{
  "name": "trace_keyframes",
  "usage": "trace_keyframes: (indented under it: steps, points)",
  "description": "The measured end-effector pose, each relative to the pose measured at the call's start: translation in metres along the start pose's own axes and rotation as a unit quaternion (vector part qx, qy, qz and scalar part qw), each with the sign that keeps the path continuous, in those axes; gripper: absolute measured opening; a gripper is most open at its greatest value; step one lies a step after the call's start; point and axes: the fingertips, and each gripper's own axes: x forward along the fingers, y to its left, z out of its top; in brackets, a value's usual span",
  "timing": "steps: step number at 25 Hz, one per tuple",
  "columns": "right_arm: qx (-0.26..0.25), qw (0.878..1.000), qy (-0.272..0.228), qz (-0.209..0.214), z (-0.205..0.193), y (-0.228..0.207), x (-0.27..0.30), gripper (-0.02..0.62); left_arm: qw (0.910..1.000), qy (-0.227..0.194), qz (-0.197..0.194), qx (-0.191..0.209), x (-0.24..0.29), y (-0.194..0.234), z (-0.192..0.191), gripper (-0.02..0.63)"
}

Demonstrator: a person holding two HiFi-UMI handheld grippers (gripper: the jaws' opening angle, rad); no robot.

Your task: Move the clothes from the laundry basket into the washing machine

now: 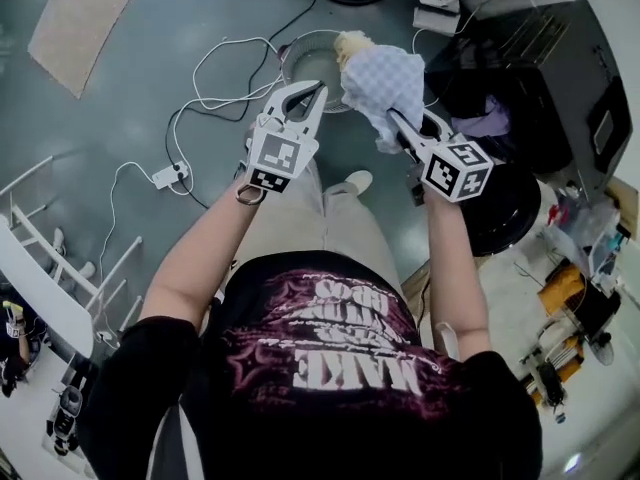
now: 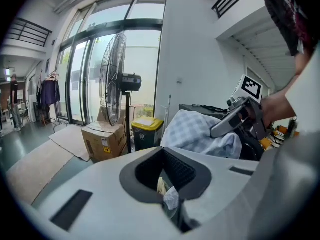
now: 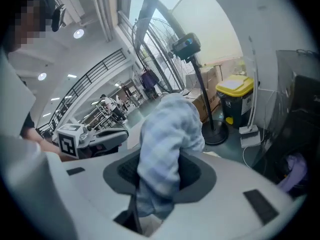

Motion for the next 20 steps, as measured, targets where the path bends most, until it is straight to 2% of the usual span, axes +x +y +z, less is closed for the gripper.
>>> trace_keyframes:
  steps: [3,9,15,20]
  points:
    - [0.007,1.0,-0.013,-0.009,0.016,0.008,-0.015,0.156,0.9999,-0.008,-0.008,0.005,-0.006,-0.012,0.025,0.005]
    - [-0.002,0.999,-0.034,0.007,0.042,0.033,-0.05,0.156,0.9991,-0.027,-0.011,0.03,-0.019,-0.039,0.06,0.005]
    - [-0.008,0.998,-0.064,0.015,0.072,0.054,-0.098,0.158,0.9989,-0.025,-0.023,0.033,-0.027,-0.061,0.061,0.005]
    - [-0.009,0.996,-0.091,0.023,0.106,0.055,-0.15,0.158,0.9988,-0.013,-0.038,0.026,-0.011,-0.094,0.063,0.006]
